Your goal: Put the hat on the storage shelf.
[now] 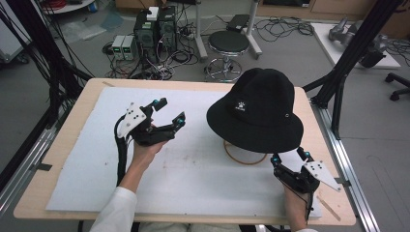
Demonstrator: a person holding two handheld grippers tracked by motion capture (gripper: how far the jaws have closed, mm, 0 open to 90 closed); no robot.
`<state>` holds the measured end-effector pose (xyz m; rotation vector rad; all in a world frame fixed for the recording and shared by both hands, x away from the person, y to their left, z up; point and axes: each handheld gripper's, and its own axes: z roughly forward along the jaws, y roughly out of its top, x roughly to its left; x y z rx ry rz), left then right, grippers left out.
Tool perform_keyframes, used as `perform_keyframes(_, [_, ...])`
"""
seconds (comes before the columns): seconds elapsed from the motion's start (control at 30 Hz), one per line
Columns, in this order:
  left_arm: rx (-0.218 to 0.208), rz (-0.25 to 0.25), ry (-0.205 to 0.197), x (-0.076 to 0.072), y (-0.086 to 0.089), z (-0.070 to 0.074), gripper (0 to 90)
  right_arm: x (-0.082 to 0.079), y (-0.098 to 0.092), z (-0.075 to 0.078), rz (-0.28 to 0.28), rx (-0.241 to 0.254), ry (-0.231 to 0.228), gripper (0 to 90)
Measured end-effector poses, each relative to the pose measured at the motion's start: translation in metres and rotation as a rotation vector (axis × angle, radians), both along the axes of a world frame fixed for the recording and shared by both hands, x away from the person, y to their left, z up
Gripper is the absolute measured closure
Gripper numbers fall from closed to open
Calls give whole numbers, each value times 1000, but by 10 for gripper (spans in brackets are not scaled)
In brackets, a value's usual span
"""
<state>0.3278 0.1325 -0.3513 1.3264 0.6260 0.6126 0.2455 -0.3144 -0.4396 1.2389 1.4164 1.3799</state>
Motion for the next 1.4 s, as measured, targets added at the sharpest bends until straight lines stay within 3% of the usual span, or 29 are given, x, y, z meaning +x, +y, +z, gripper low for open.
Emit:
perform_keyframes(0.37, [4, 55, 29, -13, 23, -21, 148, 1, 1, 0, 6, -3, 0, 107])
perform_keyframes(0.7, [0, 137, 72, -23, 58, -42, 143, 1, 1, 0, 5, 1, 5, 107])
perform_keyframes(0.87, [27, 170, 100, -31, 78, -53, 139, 1, 1, 0, 4, 0, 5, 107])
perform_keyframes(1.23, [1, 255, 131, -46, 116, -66, 138, 2, 3, -1, 6, -3, 11, 107])
perform_keyframes(1.4, [-30, 312, 135, -52, 134, -69, 138, 2, 3, -1, 7, -1, 14, 107])
